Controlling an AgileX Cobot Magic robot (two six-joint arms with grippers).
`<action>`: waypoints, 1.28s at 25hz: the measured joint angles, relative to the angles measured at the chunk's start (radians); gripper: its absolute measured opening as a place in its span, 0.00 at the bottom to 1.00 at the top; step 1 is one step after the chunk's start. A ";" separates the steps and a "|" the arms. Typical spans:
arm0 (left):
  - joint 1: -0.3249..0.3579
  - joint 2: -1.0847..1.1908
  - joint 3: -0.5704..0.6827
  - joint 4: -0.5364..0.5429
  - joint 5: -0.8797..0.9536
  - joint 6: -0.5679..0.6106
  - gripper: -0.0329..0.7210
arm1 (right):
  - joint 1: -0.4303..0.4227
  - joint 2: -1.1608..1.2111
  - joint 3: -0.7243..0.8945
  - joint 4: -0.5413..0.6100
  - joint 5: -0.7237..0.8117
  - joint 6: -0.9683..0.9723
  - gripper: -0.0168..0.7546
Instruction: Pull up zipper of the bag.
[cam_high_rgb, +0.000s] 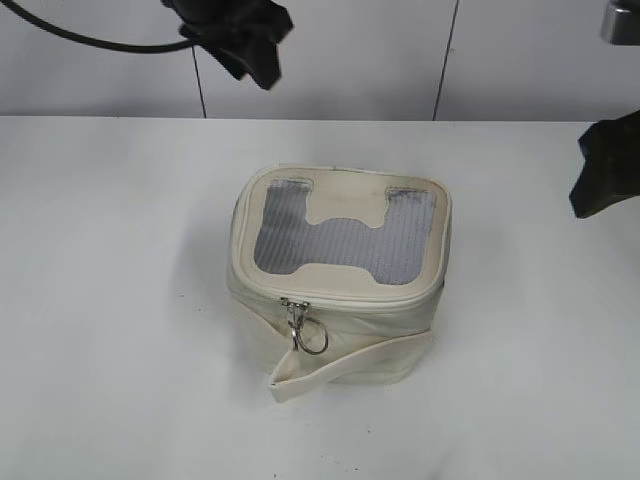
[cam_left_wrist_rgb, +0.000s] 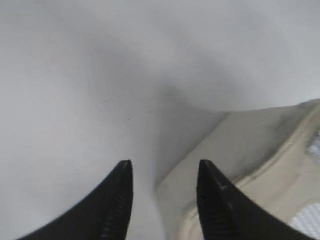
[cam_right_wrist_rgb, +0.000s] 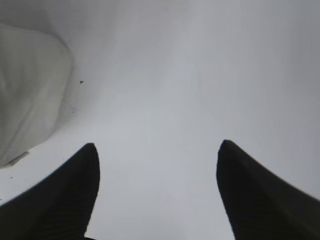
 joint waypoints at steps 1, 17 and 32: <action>0.016 -0.012 0.000 0.055 0.001 -0.036 0.48 | -0.024 0.000 0.000 -0.005 0.005 0.000 0.75; 0.360 -0.505 0.381 0.232 0.001 -0.255 0.48 | -0.110 -0.119 0.000 -0.053 0.140 0.003 0.75; 0.385 -1.375 1.217 0.177 -0.067 -0.261 0.48 | -0.110 -0.504 0.030 -0.059 0.286 0.005 0.75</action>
